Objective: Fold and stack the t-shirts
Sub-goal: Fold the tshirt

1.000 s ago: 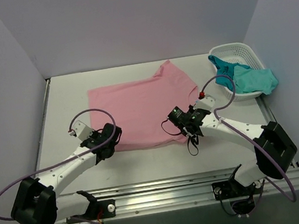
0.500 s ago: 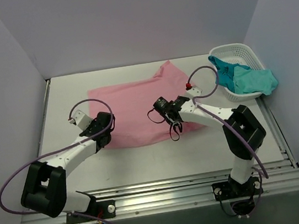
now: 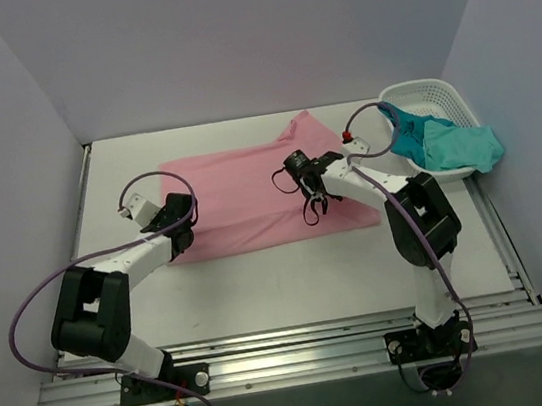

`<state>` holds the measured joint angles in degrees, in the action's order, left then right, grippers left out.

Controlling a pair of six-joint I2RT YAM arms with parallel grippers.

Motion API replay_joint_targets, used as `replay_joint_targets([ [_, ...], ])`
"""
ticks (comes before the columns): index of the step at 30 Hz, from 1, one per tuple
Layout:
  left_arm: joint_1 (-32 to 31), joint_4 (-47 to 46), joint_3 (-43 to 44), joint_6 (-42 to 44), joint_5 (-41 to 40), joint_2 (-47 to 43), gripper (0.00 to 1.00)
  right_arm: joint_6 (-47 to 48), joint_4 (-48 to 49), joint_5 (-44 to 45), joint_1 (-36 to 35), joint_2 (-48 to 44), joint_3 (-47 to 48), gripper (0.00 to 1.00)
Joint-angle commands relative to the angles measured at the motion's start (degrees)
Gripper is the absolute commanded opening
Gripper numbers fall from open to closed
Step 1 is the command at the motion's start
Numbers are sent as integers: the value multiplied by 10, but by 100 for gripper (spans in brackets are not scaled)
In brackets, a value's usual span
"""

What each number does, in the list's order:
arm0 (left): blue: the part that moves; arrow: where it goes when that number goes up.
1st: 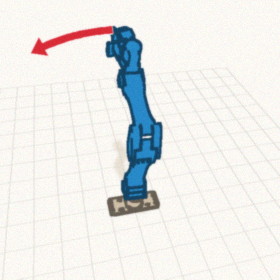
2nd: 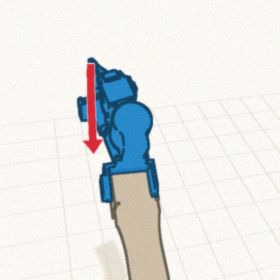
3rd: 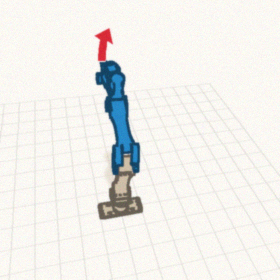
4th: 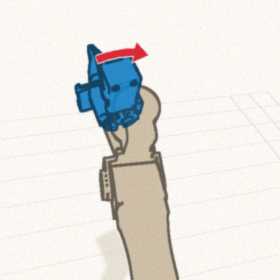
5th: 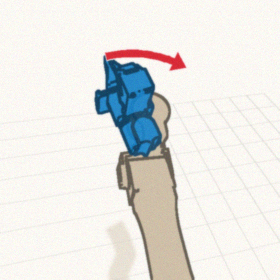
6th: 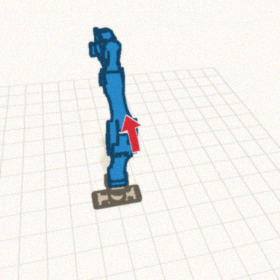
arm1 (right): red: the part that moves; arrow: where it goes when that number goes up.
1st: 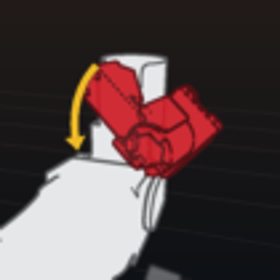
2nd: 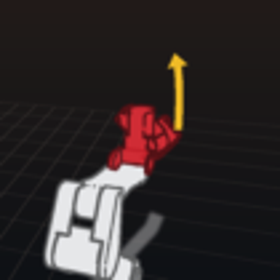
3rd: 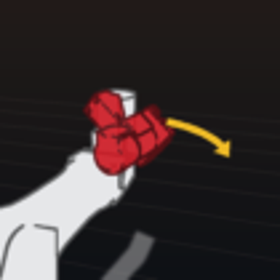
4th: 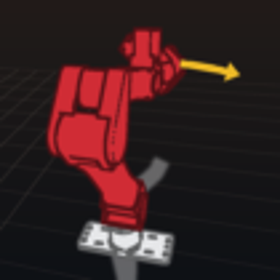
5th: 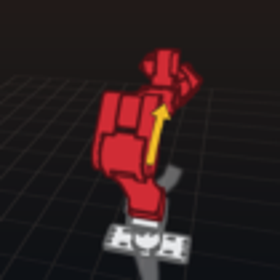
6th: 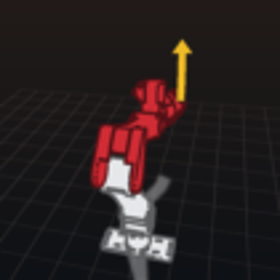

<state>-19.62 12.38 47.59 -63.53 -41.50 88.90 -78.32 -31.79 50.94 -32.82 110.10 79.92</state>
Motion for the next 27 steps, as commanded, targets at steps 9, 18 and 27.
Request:
replay_joint_targets([
  [9, 28, -57, 52, 9, 39, 72, 2, 37, 16, -4, 31, 100, 89, 0],
  [18, 31, -41, 65, -20, 25, 94, 2, 58, 43, -18, 41, 132, 119, 63],
  [27, 44, -13, 99, -16, 21, 95, 84, 84, 22, 10, 57, 95, 170, 88],
])
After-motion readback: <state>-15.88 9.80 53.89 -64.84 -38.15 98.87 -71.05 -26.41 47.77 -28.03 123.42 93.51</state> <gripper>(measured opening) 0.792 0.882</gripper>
